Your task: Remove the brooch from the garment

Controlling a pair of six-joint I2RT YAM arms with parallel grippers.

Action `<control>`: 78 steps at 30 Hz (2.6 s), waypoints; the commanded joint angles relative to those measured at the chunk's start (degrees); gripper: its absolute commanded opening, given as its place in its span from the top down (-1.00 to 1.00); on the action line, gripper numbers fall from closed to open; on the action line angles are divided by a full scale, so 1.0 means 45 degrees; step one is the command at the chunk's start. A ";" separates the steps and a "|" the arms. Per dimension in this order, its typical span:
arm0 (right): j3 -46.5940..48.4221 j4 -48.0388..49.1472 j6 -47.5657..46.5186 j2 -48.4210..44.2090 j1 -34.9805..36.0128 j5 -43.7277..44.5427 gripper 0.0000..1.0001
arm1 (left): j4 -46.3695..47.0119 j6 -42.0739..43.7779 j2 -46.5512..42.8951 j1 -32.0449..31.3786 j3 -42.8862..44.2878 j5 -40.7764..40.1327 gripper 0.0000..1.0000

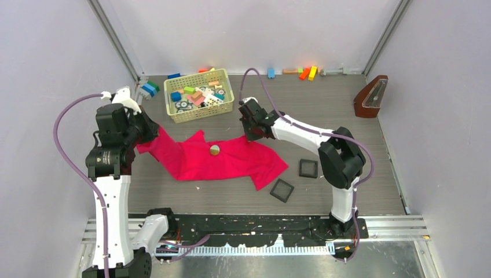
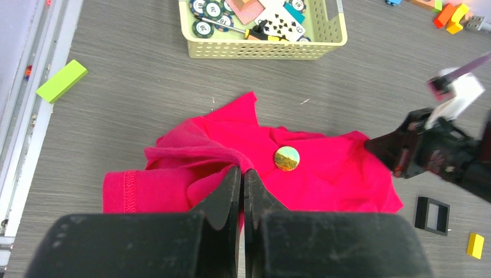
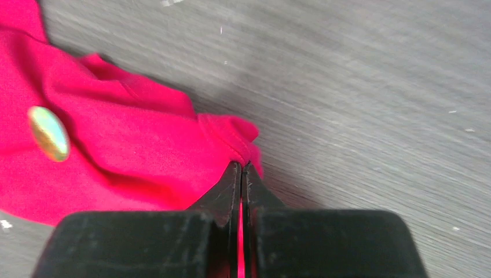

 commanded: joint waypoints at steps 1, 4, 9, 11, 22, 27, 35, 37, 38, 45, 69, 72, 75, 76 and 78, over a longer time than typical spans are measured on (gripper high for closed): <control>0.1966 -0.1360 0.0151 -0.2486 -0.0708 0.0422 0.99 | 0.0166 0.0218 -0.0248 0.0077 -0.0204 0.0210 1.00; 0.3384 -0.2304 0.0169 -0.3248 -0.1401 -0.0239 0.99 | -0.0036 -0.0043 -0.0370 0.0068 -0.0637 0.0588 1.00; 0.4318 -0.3759 0.0383 -0.4629 -0.1605 -0.1750 0.99 | -0.0697 -0.0599 -0.0513 0.0077 -0.2285 0.2225 1.00; 0.3810 -0.3921 0.0588 -0.5241 -0.1607 -0.2433 0.99 | -0.0960 -0.0594 -0.0568 0.0074 -0.2999 0.2259 1.00; 0.1911 -0.3452 0.2111 -0.7009 -0.1470 -0.5477 0.99 | 0.0852 -0.2303 -0.1857 -0.1630 -0.5180 0.2765 -0.71; 0.1934 -0.3345 0.2411 -0.7083 -0.1372 -0.5590 0.99 | 0.4893 -0.5675 -0.2909 -0.4065 -0.8010 0.2872 -0.49; 0.0763 -0.2827 0.2686 -0.7217 -0.1324 -0.5877 0.99 | 1.2743 -0.8818 -0.0102 -0.7991 -1.0671 0.1083 -0.45; 0.0223 -0.2496 0.2814 -0.7354 -0.1315 -0.5957 0.99 | 1.4374 -0.9203 0.1146 -0.8460 -1.0707 0.0888 -0.37; -0.0087 -0.2312 0.2902 -0.7462 -0.1314 -0.5969 0.99 | 1.5003 -0.9304 0.1785 -0.8653 -1.0582 0.0805 -0.34; -0.1267 -0.2293 0.2863 -0.8513 -0.1294 -0.5266 0.99 | 1.9495 -1.0597 0.5839 -0.9038 -0.9950 0.0677 -0.03; -0.3195 -0.2055 0.2766 -1.0100 -0.1314 -0.4905 0.99 | 2.4196 -1.2034 1.1466 -0.8203 -0.8585 0.1265 0.76; -0.3210 -0.2058 0.2740 -1.0120 -0.1314 -0.4784 0.99 | 2.4269 -1.2029 1.1418 -0.8057 -0.8754 0.1254 0.56; -0.3244 -0.2040 0.2708 -1.0122 -0.1314 -0.4740 0.99 | 2.4190 -1.1977 1.1380 -0.7953 -0.8801 0.1338 0.51; -0.3248 -0.2037 0.2709 -1.0122 -0.1314 -0.4744 0.99 | 2.4189 -1.1931 1.1387 -0.7932 -0.8742 0.1456 0.57; -0.3235 -0.2035 0.2751 -1.0122 -0.1314 -0.4802 0.99 | 2.4155 -1.1877 1.1494 -0.7929 -0.8544 0.1730 0.68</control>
